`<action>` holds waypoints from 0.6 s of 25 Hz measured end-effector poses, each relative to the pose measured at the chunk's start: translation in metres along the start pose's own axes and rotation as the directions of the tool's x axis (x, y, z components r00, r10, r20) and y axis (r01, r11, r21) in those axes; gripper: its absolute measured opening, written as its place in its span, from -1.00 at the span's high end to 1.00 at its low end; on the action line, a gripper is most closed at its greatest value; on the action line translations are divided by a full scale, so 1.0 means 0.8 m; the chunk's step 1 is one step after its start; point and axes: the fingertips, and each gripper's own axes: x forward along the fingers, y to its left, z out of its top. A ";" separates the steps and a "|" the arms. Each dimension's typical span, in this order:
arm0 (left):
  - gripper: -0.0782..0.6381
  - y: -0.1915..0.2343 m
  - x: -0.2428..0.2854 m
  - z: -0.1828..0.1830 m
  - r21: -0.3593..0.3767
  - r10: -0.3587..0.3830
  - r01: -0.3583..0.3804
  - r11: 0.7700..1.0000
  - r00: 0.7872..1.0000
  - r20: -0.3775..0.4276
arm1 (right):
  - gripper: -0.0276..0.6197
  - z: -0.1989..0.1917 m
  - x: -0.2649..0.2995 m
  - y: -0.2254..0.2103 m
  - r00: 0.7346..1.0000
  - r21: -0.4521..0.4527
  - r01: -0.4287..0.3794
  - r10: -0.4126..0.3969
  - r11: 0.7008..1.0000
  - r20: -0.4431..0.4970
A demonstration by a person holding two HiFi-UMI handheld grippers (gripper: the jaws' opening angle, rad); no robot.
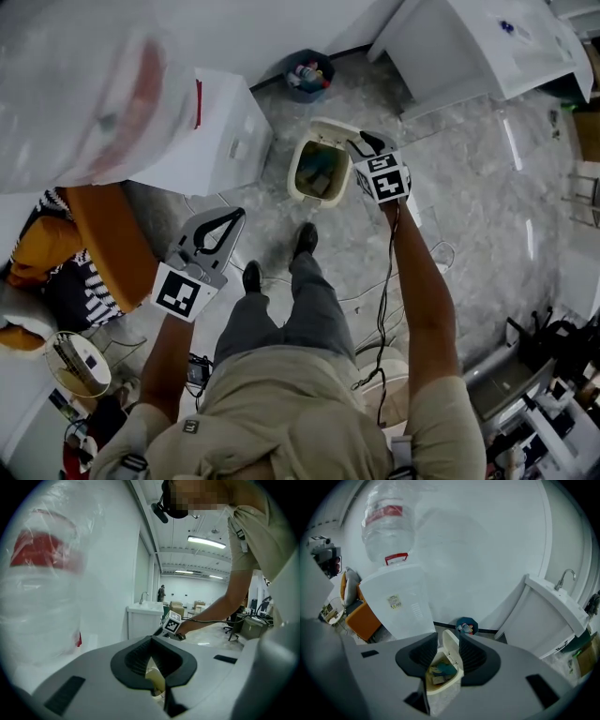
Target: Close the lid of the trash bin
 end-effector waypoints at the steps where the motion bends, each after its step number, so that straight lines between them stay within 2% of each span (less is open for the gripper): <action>1: 0.74 0.002 0.004 -0.004 -0.003 0.001 -0.001 1.000 1.000 -0.004 | 0.45 -0.005 0.010 -0.004 1.000 -0.006 -0.005 0.005 1.000 -0.011; 15: 0.74 0.008 0.040 -0.069 -0.051 0.003 -0.007 0.999 0.998 -0.069 | 0.45 -0.055 0.109 -0.028 0.991 -0.046 -0.079 0.073 0.996 -0.110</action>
